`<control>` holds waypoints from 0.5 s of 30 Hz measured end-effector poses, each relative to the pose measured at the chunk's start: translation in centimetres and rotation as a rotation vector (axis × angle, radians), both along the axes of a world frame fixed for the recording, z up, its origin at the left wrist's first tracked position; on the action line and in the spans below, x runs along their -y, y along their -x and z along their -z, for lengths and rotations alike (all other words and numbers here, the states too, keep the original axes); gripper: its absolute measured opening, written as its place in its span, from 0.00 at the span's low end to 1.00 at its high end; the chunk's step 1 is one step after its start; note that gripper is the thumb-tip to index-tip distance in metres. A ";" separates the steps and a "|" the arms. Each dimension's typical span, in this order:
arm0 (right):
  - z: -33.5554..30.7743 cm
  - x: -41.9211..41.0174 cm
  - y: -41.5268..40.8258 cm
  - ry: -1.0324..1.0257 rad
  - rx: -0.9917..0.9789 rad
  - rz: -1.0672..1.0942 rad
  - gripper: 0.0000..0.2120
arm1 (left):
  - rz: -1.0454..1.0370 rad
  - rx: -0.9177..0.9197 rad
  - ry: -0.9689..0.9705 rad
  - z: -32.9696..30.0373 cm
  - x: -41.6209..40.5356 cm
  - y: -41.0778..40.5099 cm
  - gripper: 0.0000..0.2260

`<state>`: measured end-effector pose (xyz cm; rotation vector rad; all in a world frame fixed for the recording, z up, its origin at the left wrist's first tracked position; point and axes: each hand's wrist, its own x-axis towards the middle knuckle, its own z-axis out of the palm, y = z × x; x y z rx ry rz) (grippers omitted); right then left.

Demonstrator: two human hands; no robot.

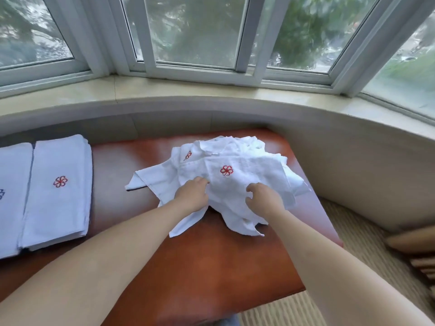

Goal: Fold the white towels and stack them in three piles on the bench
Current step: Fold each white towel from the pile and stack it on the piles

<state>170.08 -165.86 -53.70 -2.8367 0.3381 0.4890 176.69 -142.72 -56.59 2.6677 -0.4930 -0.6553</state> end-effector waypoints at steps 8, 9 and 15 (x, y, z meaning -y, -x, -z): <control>5.2 5.2 -5.8 -0.013 -0.052 -0.225 0.10 | -0.180 -0.050 -0.114 3.5 6.7 -2.2 0.25; 5.6 5.5 -6.2 -0.013 -0.045 -0.268 0.09 | -0.209 -0.039 -0.118 3.9 7.2 -2.3 0.23; 6.6 6.7 -7.8 -0.026 -0.018 -0.409 0.06 | -0.347 0.040 -0.118 5.2 8.5 -3.2 0.12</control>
